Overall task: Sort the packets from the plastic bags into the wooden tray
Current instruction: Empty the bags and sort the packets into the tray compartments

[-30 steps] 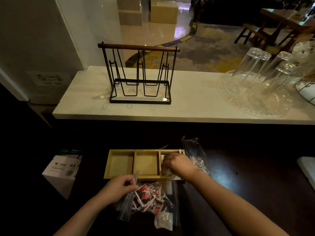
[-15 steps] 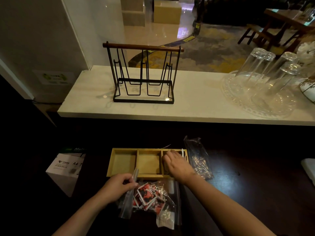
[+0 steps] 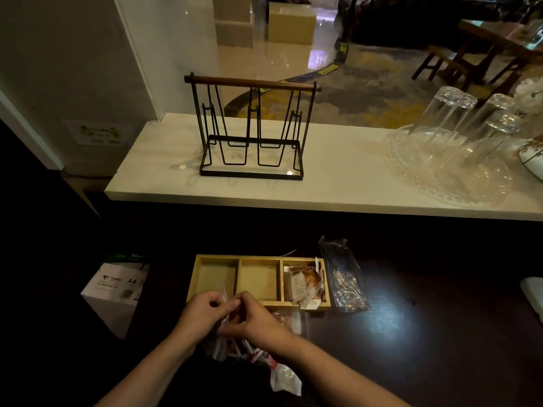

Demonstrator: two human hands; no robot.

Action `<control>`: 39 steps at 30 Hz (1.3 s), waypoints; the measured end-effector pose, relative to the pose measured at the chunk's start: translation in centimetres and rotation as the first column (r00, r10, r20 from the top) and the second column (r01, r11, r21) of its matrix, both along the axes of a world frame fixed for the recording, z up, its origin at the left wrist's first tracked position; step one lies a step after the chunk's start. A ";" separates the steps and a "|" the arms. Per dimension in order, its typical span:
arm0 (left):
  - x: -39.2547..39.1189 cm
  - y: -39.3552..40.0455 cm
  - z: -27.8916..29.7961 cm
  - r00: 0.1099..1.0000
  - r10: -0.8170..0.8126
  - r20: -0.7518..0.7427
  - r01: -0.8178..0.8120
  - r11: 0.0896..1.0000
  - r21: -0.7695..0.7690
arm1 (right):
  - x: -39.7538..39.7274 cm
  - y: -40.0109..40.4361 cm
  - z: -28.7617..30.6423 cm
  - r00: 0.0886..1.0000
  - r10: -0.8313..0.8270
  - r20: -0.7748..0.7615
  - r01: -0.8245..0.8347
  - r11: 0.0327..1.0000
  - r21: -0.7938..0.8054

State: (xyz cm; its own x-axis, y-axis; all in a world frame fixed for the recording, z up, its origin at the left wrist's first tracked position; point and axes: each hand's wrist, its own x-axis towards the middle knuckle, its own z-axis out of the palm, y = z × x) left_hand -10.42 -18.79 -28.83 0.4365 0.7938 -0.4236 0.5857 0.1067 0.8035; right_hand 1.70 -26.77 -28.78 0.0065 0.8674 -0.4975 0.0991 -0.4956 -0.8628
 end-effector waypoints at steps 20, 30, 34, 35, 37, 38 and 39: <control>-0.2 -0.9 -1.2 0.986 0.062 0.155 -0.038 0.987 -0.155 | -0.7 0.2 0.9 0.967 -0.102 0.235 0.091 0.994 0.055; 0.4 -1.1 -1.2 0.997 0.048 0.057 -0.048 0.999 0.010 | -0.6 0.1 0.7 0.904 -0.131 0.408 0.056 0.980 0.191; 0.3 -1.1 -1.2 0.996 0.062 0.070 -0.062 0.998 -0.006 | -0.2 0.0 0.3 0.921 -0.139 0.363 0.083 0.983 0.167; 0.2 -1.1 -1.2 0.995 0.068 0.078 -0.067 0.998 -0.009 | -0.2 0.0 0.3 0.924 -0.144 0.354 0.093 0.983 0.155; 0.2 -1.2 -1.0 0.994 0.066 0.090 -0.066 0.998 -0.007 | -0.2 0.2 0.2 0.920 -0.146 0.365 0.097 0.984 0.149; 0.1 -1.1 -0.9 0.994 0.057 0.093 -0.057 0.998 -0.001 | -0.1 0.3 0.2 0.912 -0.143 0.384 0.090 0.984 0.153; 0.0 -1.0 -0.9 0.994 0.042 0.096 -0.043 0.999 0.007 | -0.1 0.4 0.3 0.900 -0.138 0.414 0.079 0.985 0.156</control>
State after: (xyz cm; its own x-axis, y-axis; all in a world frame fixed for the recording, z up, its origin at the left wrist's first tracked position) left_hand -10.45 -19.78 -29.74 0.4403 0.8162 -0.3742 0.5009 0.1226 0.8568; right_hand 1.57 -26.35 -28.51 0.2877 0.9068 -0.3082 0.4206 -0.4087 -0.8100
